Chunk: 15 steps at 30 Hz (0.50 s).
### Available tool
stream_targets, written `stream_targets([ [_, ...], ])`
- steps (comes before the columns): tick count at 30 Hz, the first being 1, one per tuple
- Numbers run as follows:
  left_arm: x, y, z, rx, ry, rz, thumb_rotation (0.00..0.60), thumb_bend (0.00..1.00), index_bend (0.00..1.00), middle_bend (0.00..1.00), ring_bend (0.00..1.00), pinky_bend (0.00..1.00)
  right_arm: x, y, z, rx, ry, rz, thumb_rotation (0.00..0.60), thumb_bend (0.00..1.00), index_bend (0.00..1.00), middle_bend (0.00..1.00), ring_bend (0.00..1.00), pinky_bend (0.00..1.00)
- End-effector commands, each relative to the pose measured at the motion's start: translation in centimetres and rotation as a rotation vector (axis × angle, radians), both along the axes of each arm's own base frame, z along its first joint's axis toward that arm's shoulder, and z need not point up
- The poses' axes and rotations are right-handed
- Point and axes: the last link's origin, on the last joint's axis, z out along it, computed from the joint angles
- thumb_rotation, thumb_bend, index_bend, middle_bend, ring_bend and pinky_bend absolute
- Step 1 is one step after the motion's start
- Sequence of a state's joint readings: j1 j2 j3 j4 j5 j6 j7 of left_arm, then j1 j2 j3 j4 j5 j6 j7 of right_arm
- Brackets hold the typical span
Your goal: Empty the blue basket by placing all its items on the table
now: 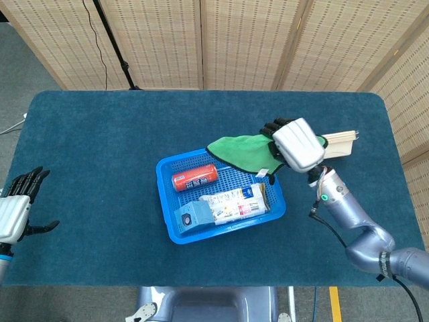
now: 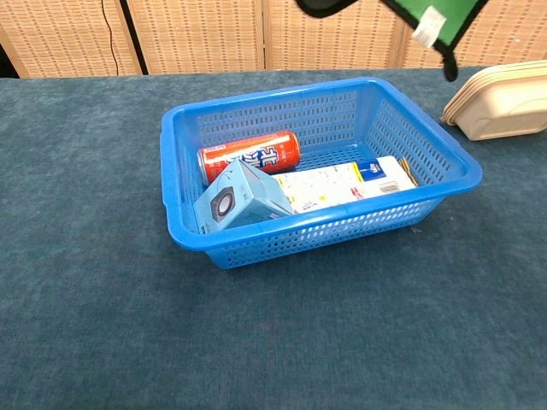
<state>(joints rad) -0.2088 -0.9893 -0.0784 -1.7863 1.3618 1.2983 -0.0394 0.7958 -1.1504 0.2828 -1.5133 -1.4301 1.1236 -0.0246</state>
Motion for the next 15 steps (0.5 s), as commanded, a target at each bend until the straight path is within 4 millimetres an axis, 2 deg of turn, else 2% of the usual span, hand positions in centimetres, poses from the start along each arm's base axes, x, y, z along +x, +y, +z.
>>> stream_targets([
  [1, 0.0, 0.0, -0.1, -0.001, 0.002, -0.002, 0.6, 0.11, 0.0, 0.0, 0.0, 0.0, -3.2, -0.4, 2.0, -0.043, 0.016, -0.095, 0.6, 0.92, 0.65, 0.54, 0.5, 0.69],
  [6, 0.2, 0.0, -0.3, -0.016, 0.013, -0.014, 0.6, 0.11, 0.0, 0.0, 0.0, 0.0, -9.6, -0.1, 2.6, -0.014, 0.073, -0.256, 0.6, 0.92, 0.65, 0.54, 0.5, 0.67],
  [8, 0.2, 0.0, -0.3, -0.022, 0.015, -0.022, 0.6, 0.11, 0.0, 0.0, 0.0, 0.0, -12.9, 0.0, 2.5, -0.013, 0.123, -0.326, 0.6, 0.92, 0.65, 0.54, 0.5, 0.67],
  [12, 0.2, 0.1, -0.3, -0.026, 0.012, -0.026, 0.6, 0.11, 0.0, 0.0, 0.0, 0.0, -17.4, 0.5, 1.8, 0.01, 0.173, -0.425, 0.6, 0.9, 0.62, 0.52, 0.47, 0.64],
  [13, 0.2, 0.1, -0.2, -0.026, 0.013, -0.026, 0.6, 0.1, 0.0, 0.0, 0.0, 0.0, -18.4, 0.7, 1.5, 0.022, 0.174, -0.447, 0.6, 0.81, 0.57, 0.48, 0.42, 0.59],
  [14, 0.2, 0.1, -0.3, -0.027, 0.013, -0.026, 0.6, 0.09, 0.0, 0.0, 0.0, 0.0, -18.9, 0.8, 1.3, 0.03, 0.173, -0.456, 0.6, 0.64, 0.48, 0.41, 0.34, 0.5],
  [15, 0.2, 0.1, -0.3, -0.029, 0.012, -0.026, 0.6, 0.08, 0.0, 0.0, 0.0, 0.0, -19.6, 1.0, 1.0, 0.047, 0.173, -0.472, 0.6, 0.37, 0.33, 0.27, 0.21, 0.37],
])
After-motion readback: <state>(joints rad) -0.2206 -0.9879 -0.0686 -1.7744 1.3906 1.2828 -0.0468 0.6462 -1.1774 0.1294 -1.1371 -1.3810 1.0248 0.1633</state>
